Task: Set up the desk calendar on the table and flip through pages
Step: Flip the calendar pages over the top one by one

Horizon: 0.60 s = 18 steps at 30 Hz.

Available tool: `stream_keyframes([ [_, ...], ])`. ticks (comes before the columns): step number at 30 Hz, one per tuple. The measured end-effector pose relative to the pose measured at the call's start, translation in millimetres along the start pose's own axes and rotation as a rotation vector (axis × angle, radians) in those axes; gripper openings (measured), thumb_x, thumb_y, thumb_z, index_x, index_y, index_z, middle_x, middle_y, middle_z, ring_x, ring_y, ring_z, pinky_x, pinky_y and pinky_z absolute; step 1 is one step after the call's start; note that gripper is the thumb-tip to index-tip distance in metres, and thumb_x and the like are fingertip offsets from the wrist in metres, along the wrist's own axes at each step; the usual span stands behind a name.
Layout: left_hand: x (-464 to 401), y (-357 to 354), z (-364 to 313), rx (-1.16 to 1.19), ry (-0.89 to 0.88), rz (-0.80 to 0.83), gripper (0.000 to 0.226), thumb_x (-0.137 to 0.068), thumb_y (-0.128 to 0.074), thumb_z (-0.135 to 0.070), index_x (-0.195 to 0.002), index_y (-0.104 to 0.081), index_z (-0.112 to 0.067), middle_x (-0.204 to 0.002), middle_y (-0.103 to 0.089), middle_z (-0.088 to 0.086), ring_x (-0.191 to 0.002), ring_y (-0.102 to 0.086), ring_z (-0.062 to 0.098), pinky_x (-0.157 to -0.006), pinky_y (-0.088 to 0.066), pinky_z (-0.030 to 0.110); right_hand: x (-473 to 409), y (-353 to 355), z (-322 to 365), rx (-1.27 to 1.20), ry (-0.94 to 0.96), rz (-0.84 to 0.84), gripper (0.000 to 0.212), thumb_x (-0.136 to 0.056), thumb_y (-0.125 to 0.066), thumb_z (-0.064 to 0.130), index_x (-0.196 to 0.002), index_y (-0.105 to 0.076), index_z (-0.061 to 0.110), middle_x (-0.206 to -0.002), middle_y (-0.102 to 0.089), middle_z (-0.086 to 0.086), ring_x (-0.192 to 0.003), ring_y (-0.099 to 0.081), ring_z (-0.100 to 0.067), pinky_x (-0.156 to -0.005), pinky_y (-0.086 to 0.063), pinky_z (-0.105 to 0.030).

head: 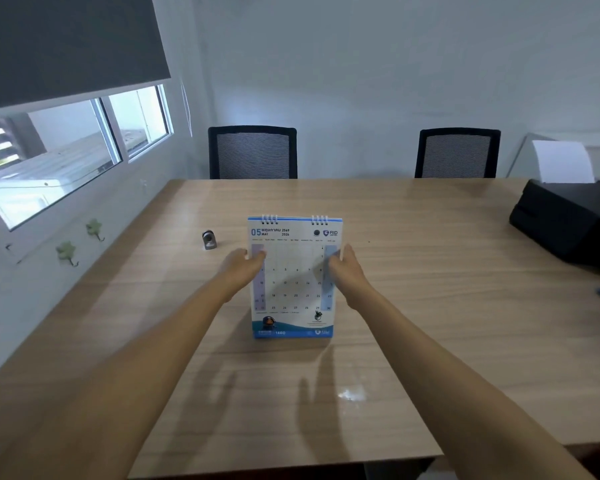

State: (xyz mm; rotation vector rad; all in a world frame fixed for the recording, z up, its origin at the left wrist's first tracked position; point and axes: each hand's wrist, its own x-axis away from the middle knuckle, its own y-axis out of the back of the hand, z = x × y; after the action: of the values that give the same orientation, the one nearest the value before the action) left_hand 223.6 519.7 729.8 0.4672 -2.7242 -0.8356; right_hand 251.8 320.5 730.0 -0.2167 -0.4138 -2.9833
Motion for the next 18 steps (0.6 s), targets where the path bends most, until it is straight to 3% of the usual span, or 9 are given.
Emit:
stream_keyframes([
  [3, 4.8, -5.6, -1.3, 0.088, -0.003, 0.064, 0.051, -0.09, -0.048, -0.045, -0.128, -0.053, -0.011, -0.127, -0.059, 0.007, -0.102, -0.054, 0.023, -0.088, -0.046, 0.036, 6.7, -6.7, -0.8, -0.012, -0.036, 0.078, 0.051, -0.092, -0.038, 0.014, -0.142, -0.028, 0.011, -0.147, -0.04, -0.013, -0.13, -0.044, -0.033, -0.108, -0.041, -0.052],
  [6, 7.9, -3.3, -3.3, 0.139, 0.039, 0.085, 0.06, -0.088, -0.051, -0.048, -0.134, -0.049, -0.009, -0.132, -0.057, 0.007, -0.118, -0.053, 0.027, -0.102, -0.045, 0.043, 8.0, -9.6, -0.6, 0.02, -0.041, 0.063, 0.053, -0.091, -0.038, 0.016, -0.143, -0.025, 0.011, -0.149, -0.036, -0.012, -0.131, -0.042, -0.034, -0.107, -0.042, -0.052],
  [8, 10.1, -2.1, -4.8, 0.143, 0.056, 0.1, 0.061, -0.087, -0.053, -0.047, -0.135, -0.048, -0.008, -0.131, -0.056, 0.007, -0.121, -0.051, 0.028, -0.104, -0.044, 0.044, 8.4, -9.6, -0.2, 0.053, -0.033, 0.034, 0.042, -0.091, -0.037, 0.015, -0.133, -0.033, 0.008, -0.139, -0.043, -0.012, -0.119, -0.049, -0.03, -0.096, -0.048, -0.045],
  [10, 12.5, 0.6, -6.0, 0.082, 0.041, 0.093, 0.051, -0.088, -0.054, -0.043, -0.123, -0.055, -0.006, -0.113, -0.06, 0.007, -0.106, -0.057, 0.025, -0.092, -0.049, 0.038, 10.4, -8.1, 1.1, 0.087, -0.001, -0.018, 0.028, -0.09, -0.038, 0.015, -0.117, -0.042, 0.009, -0.123, -0.052, -0.011, -0.097, -0.054, -0.021, -0.073, -0.048, -0.033],
  [11, 15.0, 3.4, -7.1, 0.029, 0.022, 0.069, 0.039, -0.088, -0.054, -0.039, -0.107, -0.061, -0.006, -0.098, -0.061, 0.006, -0.092, -0.059, 0.023, -0.081, -0.05, 0.034, 10.7, -6.0, 0.8, 0.105, 0.026, -0.061, 0.02, -0.089, -0.04, 0.015, -0.109, -0.044, 0.011, -0.114, -0.055, -0.01, -0.087, -0.053, -0.018, -0.065, -0.045, -0.029],
  [13, 16.6, 11.0, -7.2, -0.045, -0.002, -0.012, 0.023, -0.085, -0.055, -0.028, -0.071, -0.055, -0.01, -0.075, -0.056, 0.006, -0.073, -0.058, 0.024, -0.071, -0.051, 0.034, 10.8, 0.5, 1.0, 0.131, 0.059, -0.154, 0.009, -0.09, -0.042, 0.017, -0.098, -0.043, 0.014, -0.095, -0.055, -0.005, -0.078, -0.051, -0.017, -0.062, -0.043, -0.028],
  [14, 16.8, 15.4, -6.5, -0.045, -0.004, -0.052, 0.022, -0.083, -0.055, -0.022, -0.065, -0.051, -0.01, -0.072, -0.057, 0.007, -0.07, -0.061, 0.026, -0.072, -0.055, 0.035, 11.8, 4.4, 2.4, 0.135, 0.054, -0.187, 0.006, -0.09, -0.043, 0.018, -0.095, -0.043, 0.015, -0.086, -0.052, -0.002, -0.074, -0.049, -0.018, -0.063, -0.042, -0.028],
  [16, 18.6, 25.1, -5.3, 0.051, 0.025, -0.084, 0.014, -0.081, -0.059, -0.013, -0.069, -0.055, -0.007, -0.071, -0.06, 0.01, -0.066, -0.063, 0.025, -0.068, -0.058, 0.032, 13.6, 12.4, 7.7, 0.108, 0.013, -0.196, 0.007, -0.088, -0.045, 0.015, -0.081, -0.045, 0.014, -0.072, -0.047, 0.0, -0.064, -0.045, -0.017, -0.059, -0.038, -0.026],
  [18, 19.7, 34.7, -4.5, 0.213, 0.071, -0.028, 0.01, -0.08, -0.063, -0.008, -0.074, -0.057, -0.004, -0.073, -0.06, 0.01, -0.062, -0.057, 0.02, -0.054, -0.055, 0.024, 14.8, 21.0, 14.1, 0.007, -0.068, -0.129, 0.023, -0.087, -0.047, 0.008, -0.065, -0.042, 0.013, -0.066, -0.044, -0.003, -0.056, -0.038, -0.017, -0.054, -0.032, -0.026],
])
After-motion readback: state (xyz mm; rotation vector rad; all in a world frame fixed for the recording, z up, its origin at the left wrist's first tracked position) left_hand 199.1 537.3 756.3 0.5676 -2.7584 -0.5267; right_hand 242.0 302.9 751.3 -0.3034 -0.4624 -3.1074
